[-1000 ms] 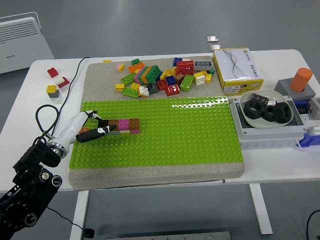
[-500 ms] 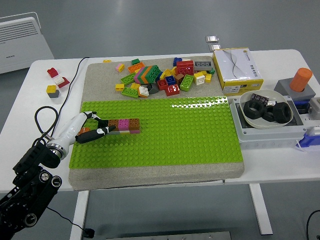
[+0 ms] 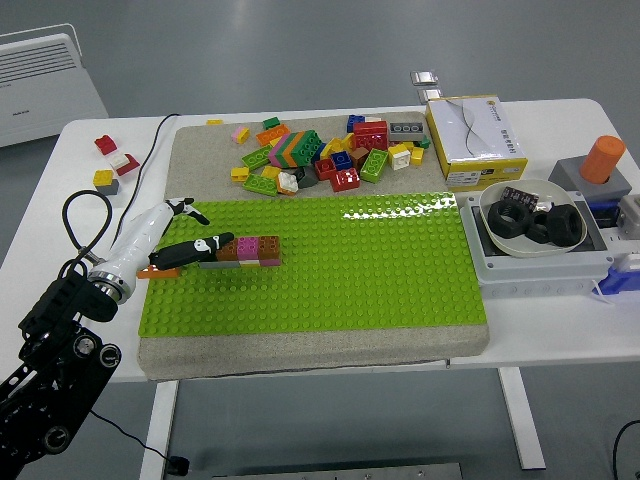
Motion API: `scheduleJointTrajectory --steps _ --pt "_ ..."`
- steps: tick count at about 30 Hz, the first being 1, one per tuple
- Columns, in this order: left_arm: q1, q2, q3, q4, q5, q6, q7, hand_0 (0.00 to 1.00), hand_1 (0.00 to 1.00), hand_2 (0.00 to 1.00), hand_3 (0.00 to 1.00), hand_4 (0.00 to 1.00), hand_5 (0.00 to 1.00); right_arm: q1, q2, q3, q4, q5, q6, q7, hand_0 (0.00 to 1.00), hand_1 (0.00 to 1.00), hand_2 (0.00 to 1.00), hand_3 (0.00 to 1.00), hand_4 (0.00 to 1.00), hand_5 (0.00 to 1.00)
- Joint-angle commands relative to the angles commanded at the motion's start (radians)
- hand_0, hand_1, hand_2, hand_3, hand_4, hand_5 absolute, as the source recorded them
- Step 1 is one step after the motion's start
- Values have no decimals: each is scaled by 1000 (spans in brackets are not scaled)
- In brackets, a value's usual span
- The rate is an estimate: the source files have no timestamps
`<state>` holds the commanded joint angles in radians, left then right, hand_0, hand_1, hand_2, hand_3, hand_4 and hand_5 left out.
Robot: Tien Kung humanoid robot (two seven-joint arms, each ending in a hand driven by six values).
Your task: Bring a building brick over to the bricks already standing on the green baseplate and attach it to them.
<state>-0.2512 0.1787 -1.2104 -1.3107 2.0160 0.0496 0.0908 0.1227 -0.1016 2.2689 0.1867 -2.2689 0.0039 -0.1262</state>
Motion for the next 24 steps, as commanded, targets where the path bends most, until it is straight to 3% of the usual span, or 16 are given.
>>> scheduleJointTrajectory --steps 4,8,9,14,15,18,20,21,24 --pt "39 -9 -50 -53 8 17 -13 929 920 903 637 981 716 -1 -2 0 2 0 5 3 679 612 617 702 754 962" --pt "104 7 -104 -113 -27 36 -68 929 920 903 637 981 716 -4 -2 0 -1 0 5 6 679 612 617 702 754 962" --pt "118 12 -114 -124 -39 42 -84 825 808 809 700 861 311 -5 -1 0 -3 0 4 5 680 619 652 706 751 965" --pt "178 22 -149 -149 -109 93 -171 825 808 809 700 861 311 -11 3 -33 -6 0 -3 -15 680 619 652 706 751 965" --pt "189 18 -153 -149 -128 111 -193 716 688 693 694 804 209 -11 6 -53 -6 0 -5 -19 674 626 680 708 743 980" --pt "204 4 -154 -146 -162 148 -249 716 688 693 694 804 209 -13 13 -99 -7 0 -10 -28 674 626 680 708 743 980" --pt "205 -7 -152 -141 -171 161 -269 716 688 693 694 804 209 -14 17 -123 -7 0 -11 -31 674 626 680 708 743 980" --pt "205 -11 -151 -139 -173 165 -275 696 619 664 671 766 180 -15 20 -133 -7 0 -12 -32 673 625 679 708 742 981" --pt "197 -23 -144 -130 -173 172 -283 696 619 664 671 766 180 -15 26 -156 -7 0 -13 -35 673 625 679 708 742 981"
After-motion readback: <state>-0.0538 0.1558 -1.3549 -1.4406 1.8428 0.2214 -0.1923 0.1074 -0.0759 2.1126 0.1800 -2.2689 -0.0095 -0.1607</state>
